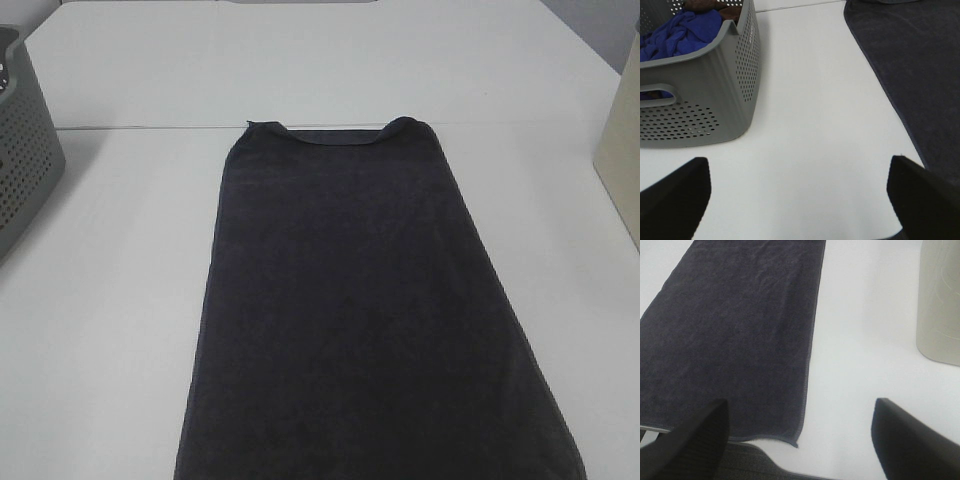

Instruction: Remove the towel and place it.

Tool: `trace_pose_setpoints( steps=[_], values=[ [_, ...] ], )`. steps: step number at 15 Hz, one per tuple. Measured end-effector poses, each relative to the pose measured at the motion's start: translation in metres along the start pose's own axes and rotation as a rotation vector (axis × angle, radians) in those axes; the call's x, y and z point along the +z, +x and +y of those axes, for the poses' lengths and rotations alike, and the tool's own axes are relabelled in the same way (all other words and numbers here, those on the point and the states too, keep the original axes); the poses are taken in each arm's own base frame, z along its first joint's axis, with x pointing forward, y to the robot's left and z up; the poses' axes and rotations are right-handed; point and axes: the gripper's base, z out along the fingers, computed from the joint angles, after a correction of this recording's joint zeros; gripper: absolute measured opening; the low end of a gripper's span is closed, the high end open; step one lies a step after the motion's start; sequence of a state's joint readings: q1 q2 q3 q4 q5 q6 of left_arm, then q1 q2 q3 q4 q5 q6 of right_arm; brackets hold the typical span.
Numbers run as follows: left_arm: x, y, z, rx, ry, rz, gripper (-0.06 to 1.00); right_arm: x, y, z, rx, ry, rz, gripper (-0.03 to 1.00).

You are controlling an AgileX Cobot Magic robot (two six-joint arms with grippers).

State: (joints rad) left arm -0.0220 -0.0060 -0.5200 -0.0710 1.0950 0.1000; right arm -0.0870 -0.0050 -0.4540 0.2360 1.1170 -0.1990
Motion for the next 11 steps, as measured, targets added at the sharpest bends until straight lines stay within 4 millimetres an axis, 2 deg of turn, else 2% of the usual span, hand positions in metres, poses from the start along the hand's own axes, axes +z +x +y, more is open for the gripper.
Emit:
trace_pose_setpoints(
  steps=[11],
  values=[
    [0.0, -0.0002, -0.0002, -0.016, 0.006, -0.002, 0.9, 0.0, -0.0001, 0.0, -0.004, 0.0, -0.001, 0.76]
  ],
)
